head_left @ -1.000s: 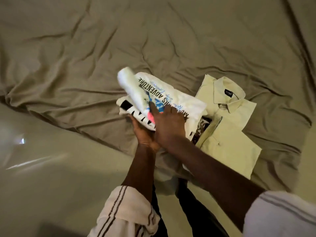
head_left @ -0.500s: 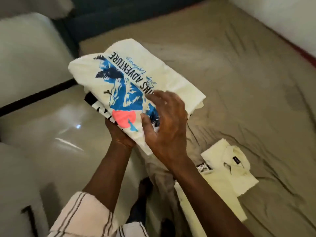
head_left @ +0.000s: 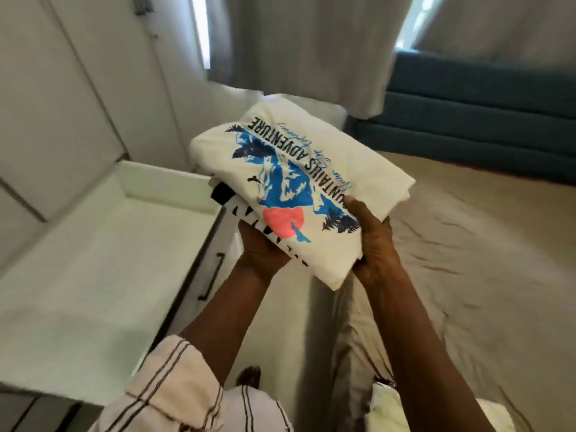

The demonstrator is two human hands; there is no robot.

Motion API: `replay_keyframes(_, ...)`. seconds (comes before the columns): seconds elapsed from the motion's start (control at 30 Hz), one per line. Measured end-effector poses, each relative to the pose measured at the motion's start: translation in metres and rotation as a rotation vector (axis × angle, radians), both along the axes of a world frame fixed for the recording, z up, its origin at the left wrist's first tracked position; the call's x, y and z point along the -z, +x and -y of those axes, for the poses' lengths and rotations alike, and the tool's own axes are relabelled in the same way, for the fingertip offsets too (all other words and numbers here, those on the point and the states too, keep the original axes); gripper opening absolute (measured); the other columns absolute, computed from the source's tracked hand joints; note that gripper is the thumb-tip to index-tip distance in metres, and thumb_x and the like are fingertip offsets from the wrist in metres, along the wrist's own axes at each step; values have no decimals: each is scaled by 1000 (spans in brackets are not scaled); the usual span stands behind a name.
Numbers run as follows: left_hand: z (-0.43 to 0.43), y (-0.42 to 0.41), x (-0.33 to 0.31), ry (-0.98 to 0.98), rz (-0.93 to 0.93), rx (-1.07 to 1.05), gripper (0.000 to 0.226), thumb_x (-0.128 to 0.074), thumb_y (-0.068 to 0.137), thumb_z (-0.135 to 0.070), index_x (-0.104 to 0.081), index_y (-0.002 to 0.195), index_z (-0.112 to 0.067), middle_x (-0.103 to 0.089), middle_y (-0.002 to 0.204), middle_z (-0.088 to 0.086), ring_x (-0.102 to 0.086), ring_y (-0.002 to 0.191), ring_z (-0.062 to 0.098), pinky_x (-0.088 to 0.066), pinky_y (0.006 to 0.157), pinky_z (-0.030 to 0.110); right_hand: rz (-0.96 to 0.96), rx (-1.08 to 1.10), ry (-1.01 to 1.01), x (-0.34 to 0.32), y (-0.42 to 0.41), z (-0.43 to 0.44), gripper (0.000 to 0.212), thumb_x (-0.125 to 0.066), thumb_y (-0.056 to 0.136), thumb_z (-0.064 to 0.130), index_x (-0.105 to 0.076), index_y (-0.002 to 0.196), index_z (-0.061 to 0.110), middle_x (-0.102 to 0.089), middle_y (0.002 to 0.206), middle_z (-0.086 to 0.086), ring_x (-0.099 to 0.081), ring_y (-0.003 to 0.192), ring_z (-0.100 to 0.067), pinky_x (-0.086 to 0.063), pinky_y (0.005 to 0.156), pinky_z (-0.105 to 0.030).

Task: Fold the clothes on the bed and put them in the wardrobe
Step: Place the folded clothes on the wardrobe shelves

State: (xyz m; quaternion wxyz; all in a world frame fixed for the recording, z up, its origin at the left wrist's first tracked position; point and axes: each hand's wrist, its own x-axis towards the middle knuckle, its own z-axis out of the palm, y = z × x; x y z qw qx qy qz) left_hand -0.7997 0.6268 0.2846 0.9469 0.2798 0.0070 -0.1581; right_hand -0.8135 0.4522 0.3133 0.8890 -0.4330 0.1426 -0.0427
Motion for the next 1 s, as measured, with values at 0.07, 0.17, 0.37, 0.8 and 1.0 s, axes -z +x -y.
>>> replay_keyframes(0.07, -60, -10, -10, -62, 128, -21, 64, -62, 91, -53, -63, 142, -14, -61, 145, 11, -58, 134, 33, -48, 109, 51, -17, -171, -42, 5, 9, -33, 91, -93, 57, 21, -58, 140, 7, -67, 131, -24, -64, 120, -48, -51, 99, -68)
replay_keyframes(0.17, -161, -32, 2, -45, 177, -199, 73, -31, 100, -46, -47, 148, 6, -51, 149, 29, -47, 140, 45, -34, 117, 57, -78, -406, -69, 17, 40, -87, 92, -92, 64, 24, -53, 146, 8, -58, 142, -27, -56, 130, -50, -43, 107, -71)
replay_keyframes(0.37, -310, -64, 32, 162, -119, -399, 83, -31, 98, -78, -56, 149, -18, -46, 158, 14, -45, 145, 37, -44, 113, 57, -156, -726, -368, 44, 100, -197, 87, -88, 62, 24, -53, 141, 9, -70, 124, -26, -69, 110, -48, -54, 93, -69)
replay_keyframes(0.8, -411, -39, 191, 157, -882, -618, 48, -35, 89, -12, -65, 125, -1, -76, 101, 24, -74, 82, 37, -57, 80, 41, -207, -1129, -933, 157, 224, -432, 43, -85, 78, 15, -65, 115, 7, -78, 97, -15, -76, 79, -29, -64, 69, -42)
replay_keyframes(1.0, -394, -8, 266, 59, -1074, -776, 44, -45, 85, -19, -67, 118, 1, -74, 104, 28, -71, 91, 45, -61, 76, 44, -183, -1267, -1066, 235, 267, -468, 22, -76, 86, 13, -70, 107, 12, -77, 93, -15, -74, 86, -34, -61, 79, -46)
